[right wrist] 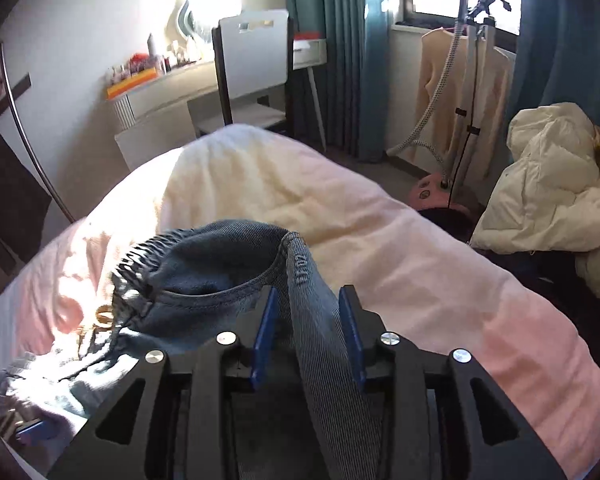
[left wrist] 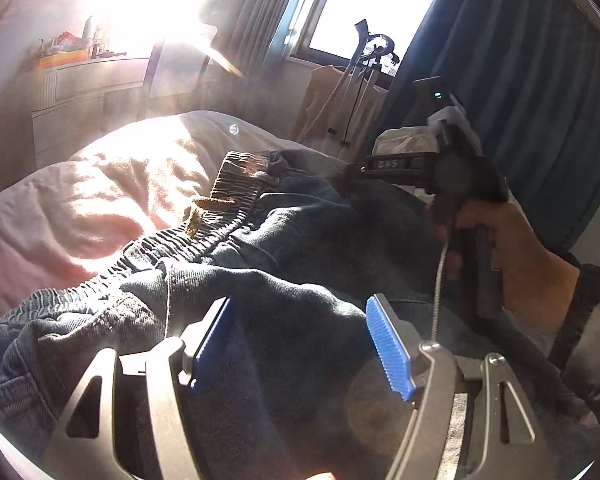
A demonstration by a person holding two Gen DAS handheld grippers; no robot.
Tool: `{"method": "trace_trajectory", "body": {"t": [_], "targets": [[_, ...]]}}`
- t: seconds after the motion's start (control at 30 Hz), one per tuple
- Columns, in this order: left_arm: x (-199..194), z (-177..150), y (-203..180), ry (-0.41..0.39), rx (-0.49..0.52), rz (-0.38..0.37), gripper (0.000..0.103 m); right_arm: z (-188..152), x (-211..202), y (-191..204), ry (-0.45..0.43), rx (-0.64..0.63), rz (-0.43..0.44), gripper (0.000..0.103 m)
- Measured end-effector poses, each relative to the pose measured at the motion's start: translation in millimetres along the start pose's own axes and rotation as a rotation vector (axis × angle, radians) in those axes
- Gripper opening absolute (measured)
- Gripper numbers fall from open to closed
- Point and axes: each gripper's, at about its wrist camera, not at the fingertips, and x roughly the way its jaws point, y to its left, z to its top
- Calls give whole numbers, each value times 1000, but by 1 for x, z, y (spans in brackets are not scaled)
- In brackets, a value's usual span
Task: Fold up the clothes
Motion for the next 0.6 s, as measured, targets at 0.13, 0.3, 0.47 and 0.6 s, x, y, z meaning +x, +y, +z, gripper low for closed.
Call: {"method": "trace_trajectory", "body": {"t": [0.13,0.3,0.47,0.6], "targets": [[7,0,0,3,-12,-13,69,-39,-109,-45,-74,194,-16,45],[3,-5,-22,12,38,-63,69,-125,-232,-105,-93,383,-224,47],[-9,-18,-61,13,160,-114,69,-243,-317,-161,-68,705,-375,47],[-21,-36,-104,29,320,-155,69,-333,-361,-196,-114,1053,-314,47]]}}
